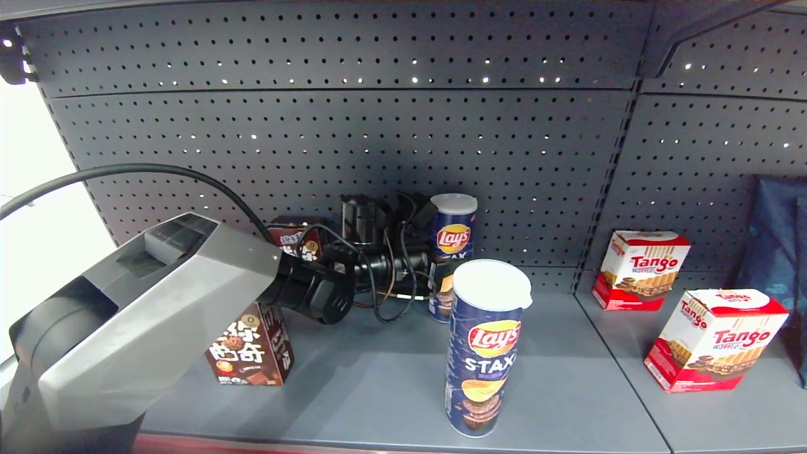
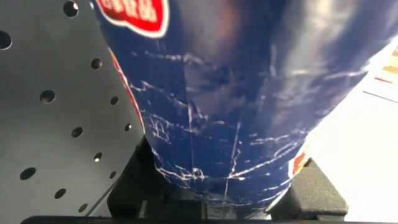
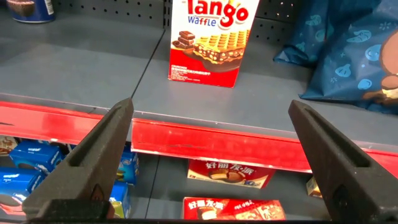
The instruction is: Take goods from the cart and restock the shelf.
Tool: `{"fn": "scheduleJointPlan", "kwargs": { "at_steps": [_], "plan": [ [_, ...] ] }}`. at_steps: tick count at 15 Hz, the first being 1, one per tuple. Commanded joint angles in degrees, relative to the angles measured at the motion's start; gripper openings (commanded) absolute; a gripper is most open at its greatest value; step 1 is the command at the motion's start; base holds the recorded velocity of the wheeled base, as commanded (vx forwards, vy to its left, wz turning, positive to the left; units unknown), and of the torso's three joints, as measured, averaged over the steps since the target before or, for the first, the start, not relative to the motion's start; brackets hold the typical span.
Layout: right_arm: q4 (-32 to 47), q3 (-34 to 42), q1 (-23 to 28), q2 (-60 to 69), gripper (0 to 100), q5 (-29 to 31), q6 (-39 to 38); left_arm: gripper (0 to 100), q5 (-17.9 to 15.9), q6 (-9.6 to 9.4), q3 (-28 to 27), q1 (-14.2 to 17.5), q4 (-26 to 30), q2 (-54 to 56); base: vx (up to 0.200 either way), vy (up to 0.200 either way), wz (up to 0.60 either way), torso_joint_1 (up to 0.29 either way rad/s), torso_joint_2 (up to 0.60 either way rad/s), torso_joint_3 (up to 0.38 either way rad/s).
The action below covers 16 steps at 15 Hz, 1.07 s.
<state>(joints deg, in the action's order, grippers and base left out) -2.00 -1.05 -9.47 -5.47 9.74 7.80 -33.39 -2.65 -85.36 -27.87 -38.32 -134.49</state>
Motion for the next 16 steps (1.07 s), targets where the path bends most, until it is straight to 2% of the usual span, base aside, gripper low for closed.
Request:
{"fn": "scheduleJointPlan", "kwargs": {
  "at_steps": [1, 4, 5, 12, 16],
  "plan": [
    [-0.02, -0.01, -0.02, -0.06, 100, 0.02, 0.02, 0, 0.08, 0.01, 0.1, 0.01, -0.01, -0.16, 0.0, 0.0, 0.0, 0.0, 0.0, 0.0],
    [-0.02, -0.01, -0.02, -0.15, 100, 0.02, 0.02, 0, 0.17, 0.01, 0.19, -0.35, -0.01, -0.43, 0.0, 0.0, 0.0, 0.0, 0.0, 0.0],
    [-0.02, -0.01, -0.02, -0.06, 100, 0.02, 0.02, 100, 0.17, -0.08, 0.28, -0.43, -0.01, -0.43, 0.0, 0.0, 0.0, 0.0, 0.0, 0.0],
    [-0.02, -0.01, -0.02, -0.06, 100, 0.02, -0.07, 100, 0.26, 0.01, 0.72, -0.7, -0.01, 0.28, 0.0, 0.0, 0.0, 0.0, 0.0, 0.0],
    [-0.02, -0.01, -0.02, -0.06, 100, 0.02, -0.07, 100, 0.08, 0.01, 4.06, -0.17, -0.01, 5.02, 0.0, 0.0, 0.0, 0.0, 0.0, 0.0]
  ]
}}
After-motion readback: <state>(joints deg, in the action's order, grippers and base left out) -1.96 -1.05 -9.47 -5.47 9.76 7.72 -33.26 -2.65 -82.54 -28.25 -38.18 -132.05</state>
